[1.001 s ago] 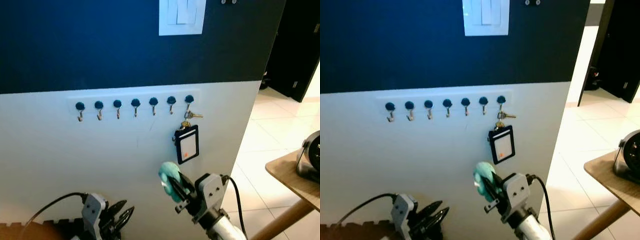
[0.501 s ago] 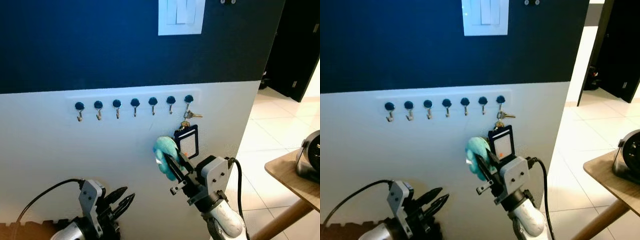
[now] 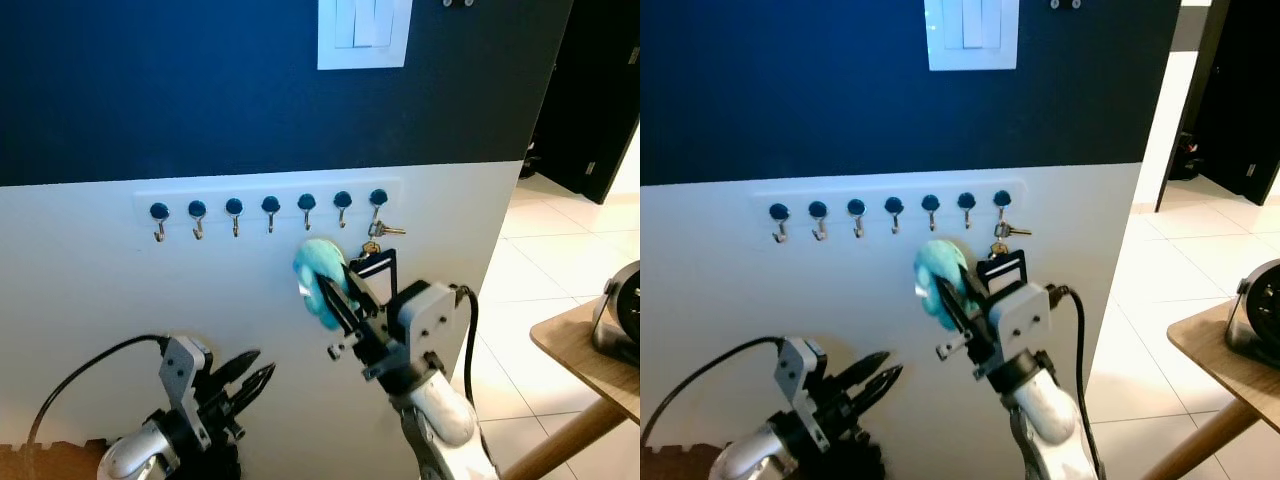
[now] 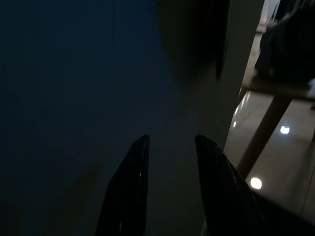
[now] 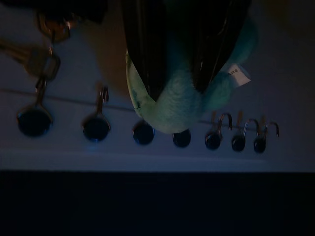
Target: Hang keys on a hook
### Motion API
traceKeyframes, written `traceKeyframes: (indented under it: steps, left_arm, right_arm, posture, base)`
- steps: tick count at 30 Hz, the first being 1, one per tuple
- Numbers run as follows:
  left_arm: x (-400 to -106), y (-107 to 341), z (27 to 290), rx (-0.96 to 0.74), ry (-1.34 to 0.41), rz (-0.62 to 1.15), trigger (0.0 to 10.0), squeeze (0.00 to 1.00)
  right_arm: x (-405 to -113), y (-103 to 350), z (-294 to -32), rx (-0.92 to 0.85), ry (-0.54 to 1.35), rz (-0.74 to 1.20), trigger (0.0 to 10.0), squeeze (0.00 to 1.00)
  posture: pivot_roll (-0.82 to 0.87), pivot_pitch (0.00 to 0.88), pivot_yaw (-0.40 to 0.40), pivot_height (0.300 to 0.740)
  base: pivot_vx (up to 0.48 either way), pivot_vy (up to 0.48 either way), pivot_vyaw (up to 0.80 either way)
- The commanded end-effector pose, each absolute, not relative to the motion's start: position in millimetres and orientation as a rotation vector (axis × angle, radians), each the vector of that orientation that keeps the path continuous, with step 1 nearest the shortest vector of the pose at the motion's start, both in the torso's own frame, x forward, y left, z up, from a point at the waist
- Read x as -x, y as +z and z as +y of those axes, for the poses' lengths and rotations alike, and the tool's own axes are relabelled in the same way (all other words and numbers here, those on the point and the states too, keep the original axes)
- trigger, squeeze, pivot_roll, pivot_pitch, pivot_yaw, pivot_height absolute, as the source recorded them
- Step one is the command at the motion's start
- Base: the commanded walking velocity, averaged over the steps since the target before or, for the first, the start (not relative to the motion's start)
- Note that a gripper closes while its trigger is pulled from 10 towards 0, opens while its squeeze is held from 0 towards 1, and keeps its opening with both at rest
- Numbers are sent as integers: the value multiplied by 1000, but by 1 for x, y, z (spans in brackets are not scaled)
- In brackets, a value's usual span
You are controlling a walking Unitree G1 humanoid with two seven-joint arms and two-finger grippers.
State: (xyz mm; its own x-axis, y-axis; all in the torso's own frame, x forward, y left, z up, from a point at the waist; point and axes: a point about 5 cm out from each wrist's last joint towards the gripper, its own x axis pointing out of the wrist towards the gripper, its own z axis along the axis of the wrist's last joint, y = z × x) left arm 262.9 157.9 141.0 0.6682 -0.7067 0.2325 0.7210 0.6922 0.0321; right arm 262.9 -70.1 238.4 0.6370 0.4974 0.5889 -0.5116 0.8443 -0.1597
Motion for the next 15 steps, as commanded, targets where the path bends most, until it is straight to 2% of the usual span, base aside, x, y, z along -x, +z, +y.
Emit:
traceKeyframes:
  steps: [1, 15]
  left_arm:
    - [-263, 147, 155, 97, -806, -255, 10000, 0]
    - [-266, 171, 141, 138, -858, -314, 10000, 0]
  right_arm:
    - [-262, 242, -71, -44, 570, -672, 10000, 0]
    - [-264, 254, -74, -75, 544, -694, 10000, 0]
  posture:
    - [36, 44, 17, 740]
    - [34, 45, 19, 740]
  base:
    - [0, 0, 0]
    - [0, 0, 0]
